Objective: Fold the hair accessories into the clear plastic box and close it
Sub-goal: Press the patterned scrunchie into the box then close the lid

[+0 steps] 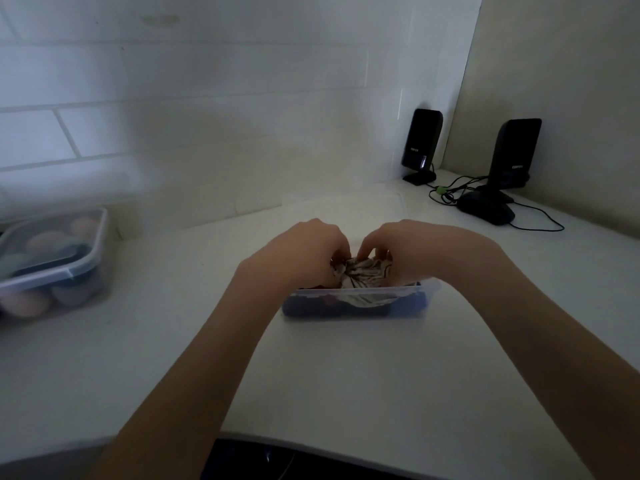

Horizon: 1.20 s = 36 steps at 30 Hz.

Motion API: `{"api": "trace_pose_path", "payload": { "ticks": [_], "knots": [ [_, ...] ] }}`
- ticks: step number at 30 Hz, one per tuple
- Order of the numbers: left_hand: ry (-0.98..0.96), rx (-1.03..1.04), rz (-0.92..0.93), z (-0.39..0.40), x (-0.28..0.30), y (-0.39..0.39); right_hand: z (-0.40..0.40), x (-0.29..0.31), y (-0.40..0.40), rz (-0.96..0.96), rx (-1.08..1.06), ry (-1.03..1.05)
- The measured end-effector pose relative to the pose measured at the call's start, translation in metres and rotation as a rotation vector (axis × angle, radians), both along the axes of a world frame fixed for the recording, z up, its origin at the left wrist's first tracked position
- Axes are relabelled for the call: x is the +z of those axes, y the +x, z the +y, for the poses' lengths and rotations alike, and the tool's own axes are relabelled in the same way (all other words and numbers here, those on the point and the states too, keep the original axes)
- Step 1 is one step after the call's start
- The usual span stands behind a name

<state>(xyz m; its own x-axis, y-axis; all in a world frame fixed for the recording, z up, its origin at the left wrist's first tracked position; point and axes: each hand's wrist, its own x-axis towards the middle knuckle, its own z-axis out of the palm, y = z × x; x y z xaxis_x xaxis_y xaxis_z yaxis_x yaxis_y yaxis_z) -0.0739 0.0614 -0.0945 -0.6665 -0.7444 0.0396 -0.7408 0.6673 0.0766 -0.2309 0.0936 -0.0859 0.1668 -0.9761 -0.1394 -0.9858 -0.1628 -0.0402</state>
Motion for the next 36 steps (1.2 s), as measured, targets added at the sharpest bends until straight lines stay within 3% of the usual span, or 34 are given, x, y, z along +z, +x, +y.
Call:
{"api": "trace_pose_path", "payload": {
  "ticks": [7, 12, 17, 23, 32, 36],
  "knots": [
    [0.078, 0.016, -0.005, -0.003, -0.004, -0.005, -0.001, -0.004, -0.003, 0.093, -0.050, -0.009],
    [0.115, 0.016, -0.032, -0.007, -0.004, -0.003, -0.001, 0.008, 0.001, 0.233, -0.023, 0.123],
    [0.108, 0.027, -0.032, -0.009, -0.006, -0.004, 0.002, 0.007, -0.010, 0.194, 0.033, 0.157],
    [0.080, 0.036, -0.065, -0.010, -0.007, -0.007, -0.005, 0.006, -0.002, 0.288, 0.069, 0.140],
    [0.118, 0.044, -0.041, -0.012, -0.007, -0.004, -0.003, 0.001, -0.014, 0.153, 0.054, 0.159],
    [0.250, 0.046, 0.054, -0.012, 0.002, 0.003, 0.004, 0.011, -0.018, 0.017, 0.068, 0.148]
  ]
}}
